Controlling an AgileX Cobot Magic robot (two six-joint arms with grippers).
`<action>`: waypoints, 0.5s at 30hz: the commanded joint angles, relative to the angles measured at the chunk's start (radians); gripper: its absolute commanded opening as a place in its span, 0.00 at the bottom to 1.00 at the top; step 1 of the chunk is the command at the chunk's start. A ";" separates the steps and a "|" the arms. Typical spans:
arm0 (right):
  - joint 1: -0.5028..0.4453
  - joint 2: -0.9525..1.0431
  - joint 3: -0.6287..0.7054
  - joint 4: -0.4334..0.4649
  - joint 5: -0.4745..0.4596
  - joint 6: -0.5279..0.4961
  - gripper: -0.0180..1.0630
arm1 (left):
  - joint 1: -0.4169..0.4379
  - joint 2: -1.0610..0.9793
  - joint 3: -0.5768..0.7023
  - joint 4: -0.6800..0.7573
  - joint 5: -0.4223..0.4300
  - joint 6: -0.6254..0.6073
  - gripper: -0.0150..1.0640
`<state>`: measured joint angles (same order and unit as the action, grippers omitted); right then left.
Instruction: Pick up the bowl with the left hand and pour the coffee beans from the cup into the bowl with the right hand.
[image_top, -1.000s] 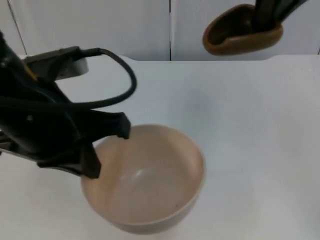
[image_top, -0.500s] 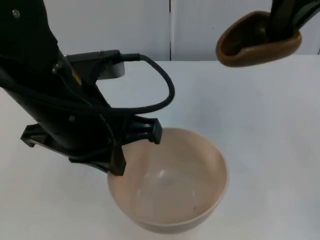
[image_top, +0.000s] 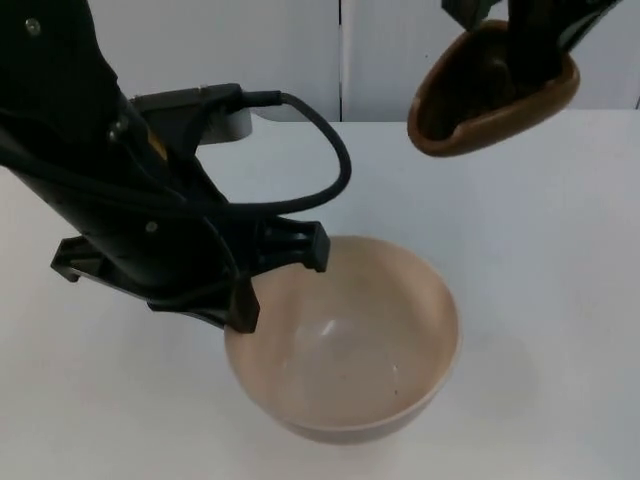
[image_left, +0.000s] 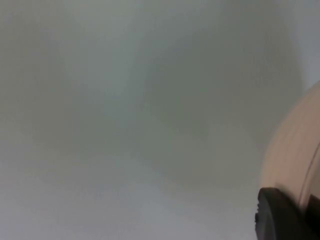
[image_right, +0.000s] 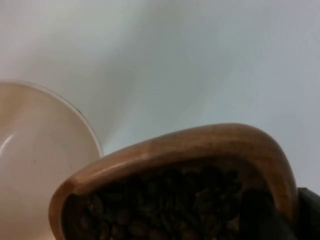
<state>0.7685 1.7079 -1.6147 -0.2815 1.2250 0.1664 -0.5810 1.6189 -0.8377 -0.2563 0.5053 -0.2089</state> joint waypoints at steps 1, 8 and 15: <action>0.048 -0.014 0.003 -0.063 -0.004 0.042 0.02 | -0.006 -0.003 -0.007 -0.017 -0.017 -0.009 0.01; 0.117 -0.005 0.003 -0.182 -0.004 0.096 0.02 | -0.006 -0.003 -0.007 -0.017 -0.019 -0.009 0.01; 0.187 0.044 0.003 -0.291 -0.004 0.118 0.02 | -0.006 -0.003 -0.007 -0.017 -0.019 -0.009 0.01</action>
<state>0.9356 1.7346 -1.6147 -0.5281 1.2250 0.2711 -0.5810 1.6189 -0.8377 -0.2606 0.5033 -0.2089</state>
